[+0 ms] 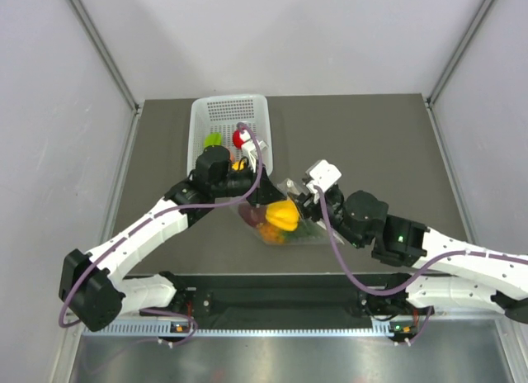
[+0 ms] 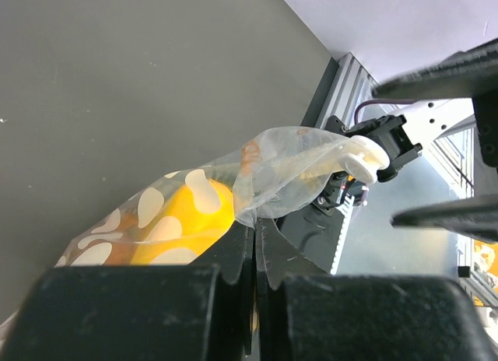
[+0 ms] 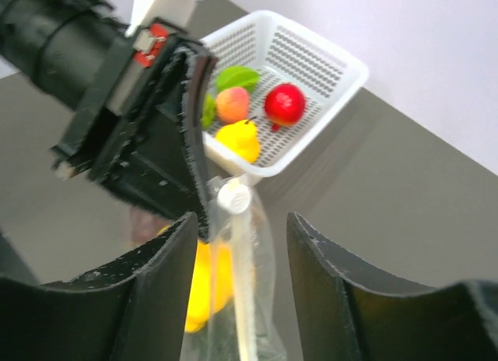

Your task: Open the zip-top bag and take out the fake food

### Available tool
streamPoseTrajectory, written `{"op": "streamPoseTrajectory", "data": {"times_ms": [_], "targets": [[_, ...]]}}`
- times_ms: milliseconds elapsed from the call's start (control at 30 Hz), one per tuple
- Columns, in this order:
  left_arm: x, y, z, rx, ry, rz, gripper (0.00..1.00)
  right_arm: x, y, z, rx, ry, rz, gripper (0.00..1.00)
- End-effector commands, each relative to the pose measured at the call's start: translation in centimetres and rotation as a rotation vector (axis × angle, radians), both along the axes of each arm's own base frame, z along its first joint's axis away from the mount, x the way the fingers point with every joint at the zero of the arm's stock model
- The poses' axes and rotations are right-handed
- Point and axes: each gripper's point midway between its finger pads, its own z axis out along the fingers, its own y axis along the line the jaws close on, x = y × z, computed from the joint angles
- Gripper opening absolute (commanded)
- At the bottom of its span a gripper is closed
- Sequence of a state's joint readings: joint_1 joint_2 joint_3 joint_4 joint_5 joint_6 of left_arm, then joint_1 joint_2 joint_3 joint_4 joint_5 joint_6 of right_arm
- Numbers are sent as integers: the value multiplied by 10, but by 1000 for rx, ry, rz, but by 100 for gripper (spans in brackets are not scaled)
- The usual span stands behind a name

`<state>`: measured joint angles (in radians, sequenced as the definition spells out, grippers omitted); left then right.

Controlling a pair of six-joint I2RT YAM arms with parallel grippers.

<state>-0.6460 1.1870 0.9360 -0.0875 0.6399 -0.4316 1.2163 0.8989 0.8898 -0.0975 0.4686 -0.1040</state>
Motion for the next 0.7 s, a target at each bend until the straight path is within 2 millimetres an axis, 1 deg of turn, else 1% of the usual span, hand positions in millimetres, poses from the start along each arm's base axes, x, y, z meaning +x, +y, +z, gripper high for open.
{"op": "streamPoseTrajectory", "data": {"times_ms": [0, 167, 333, 533, 600, 667], "targets": [[-4, -1, 36, -71, -60, -21, 0, 14, -9, 26, 70, -77, -120, 49], [-9, -1, 39, -81, -66, -40, 0, 19, -4, 22, 59, -81, -133, 43], [-9, 0, 38, -79, -65, -37, 0, 15, 0, 24, 69, -70, -103, 38], [-9, 0, 39, -79, -64, -37, 0, -1, 7, 30, 87, -73, -15, 38], [-9, 0, 39, -78, -64, -36, 0, -4, 11, 34, 95, -80, 8, 39], [-9, 0, 39, -79, -63, -35, 0, -5, 14, 33, 86, -81, 17, 39]]}}
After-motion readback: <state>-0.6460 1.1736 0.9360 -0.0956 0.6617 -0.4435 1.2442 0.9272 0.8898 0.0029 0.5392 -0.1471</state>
